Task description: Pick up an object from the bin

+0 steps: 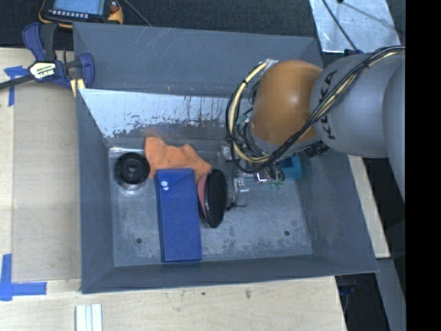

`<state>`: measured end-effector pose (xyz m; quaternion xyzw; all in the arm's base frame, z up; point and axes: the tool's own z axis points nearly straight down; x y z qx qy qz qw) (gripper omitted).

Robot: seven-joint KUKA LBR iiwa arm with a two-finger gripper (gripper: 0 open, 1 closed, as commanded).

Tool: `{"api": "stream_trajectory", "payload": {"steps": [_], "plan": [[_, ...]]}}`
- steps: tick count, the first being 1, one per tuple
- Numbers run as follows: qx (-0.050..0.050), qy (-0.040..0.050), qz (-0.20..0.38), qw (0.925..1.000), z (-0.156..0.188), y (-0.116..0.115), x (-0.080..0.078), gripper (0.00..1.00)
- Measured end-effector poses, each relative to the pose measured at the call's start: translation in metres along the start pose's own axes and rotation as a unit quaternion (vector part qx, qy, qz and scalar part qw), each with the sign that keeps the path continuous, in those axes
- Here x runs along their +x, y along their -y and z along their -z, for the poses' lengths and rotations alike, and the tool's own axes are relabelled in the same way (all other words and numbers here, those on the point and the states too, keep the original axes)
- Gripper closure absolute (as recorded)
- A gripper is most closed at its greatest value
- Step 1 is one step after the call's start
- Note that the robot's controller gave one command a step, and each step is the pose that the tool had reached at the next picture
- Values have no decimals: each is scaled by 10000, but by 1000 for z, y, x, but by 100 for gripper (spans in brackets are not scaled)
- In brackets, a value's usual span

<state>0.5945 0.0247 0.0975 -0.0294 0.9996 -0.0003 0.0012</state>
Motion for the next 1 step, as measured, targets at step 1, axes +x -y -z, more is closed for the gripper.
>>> {"api": "stream_trajectory", "payload": {"steps": [1], "plan": [[2,19,266,9996,-9,0,7,0]]}}
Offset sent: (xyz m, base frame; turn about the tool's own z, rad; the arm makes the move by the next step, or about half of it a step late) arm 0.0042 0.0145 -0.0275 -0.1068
